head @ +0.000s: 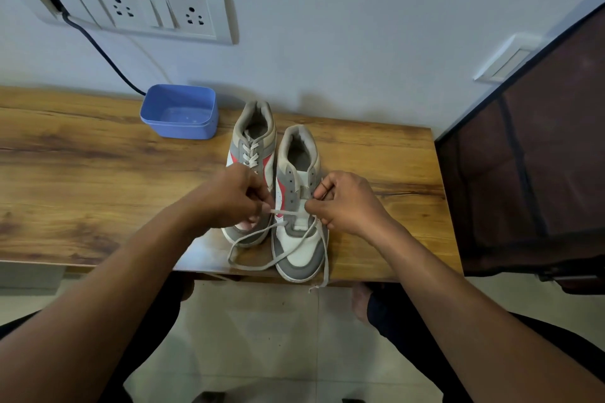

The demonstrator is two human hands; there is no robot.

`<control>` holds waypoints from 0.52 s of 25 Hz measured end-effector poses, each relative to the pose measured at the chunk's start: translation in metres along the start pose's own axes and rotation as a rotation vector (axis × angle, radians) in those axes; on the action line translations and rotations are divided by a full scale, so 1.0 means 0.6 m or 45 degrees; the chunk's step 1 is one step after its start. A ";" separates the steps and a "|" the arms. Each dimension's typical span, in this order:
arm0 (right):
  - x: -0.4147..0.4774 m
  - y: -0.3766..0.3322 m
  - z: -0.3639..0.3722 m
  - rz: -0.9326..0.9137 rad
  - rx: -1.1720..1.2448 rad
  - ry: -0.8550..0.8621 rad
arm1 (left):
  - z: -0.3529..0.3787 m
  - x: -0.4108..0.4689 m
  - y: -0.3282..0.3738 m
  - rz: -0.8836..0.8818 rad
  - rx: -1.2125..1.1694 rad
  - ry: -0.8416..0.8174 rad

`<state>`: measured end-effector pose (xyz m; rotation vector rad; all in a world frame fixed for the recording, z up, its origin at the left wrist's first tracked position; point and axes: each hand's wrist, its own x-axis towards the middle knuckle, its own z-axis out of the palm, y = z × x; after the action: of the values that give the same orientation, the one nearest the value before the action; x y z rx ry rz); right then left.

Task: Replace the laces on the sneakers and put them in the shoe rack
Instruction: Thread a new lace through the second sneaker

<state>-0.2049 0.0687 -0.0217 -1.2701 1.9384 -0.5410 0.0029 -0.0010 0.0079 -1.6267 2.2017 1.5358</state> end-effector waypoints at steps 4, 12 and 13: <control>0.002 -0.001 0.002 0.003 -0.007 -0.001 | 0.022 -0.008 0.013 0.022 -0.104 -0.109; -0.002 -0.002 -0.007 0.069 0.090 -0.059 | 0.008 -0.007 0.008 0.042 -0.079 -0.081; -0.002 -0.002 -0.007 0.071 0.095 -0.058 | 0.014 -0.002 0.010 0.063 -0.017 -0.073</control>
<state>-0.2074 0.0690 -0.0179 -1.1686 1.8930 -0.5464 -0.0050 0.0058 0.0081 -1.5225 2.2232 1.5919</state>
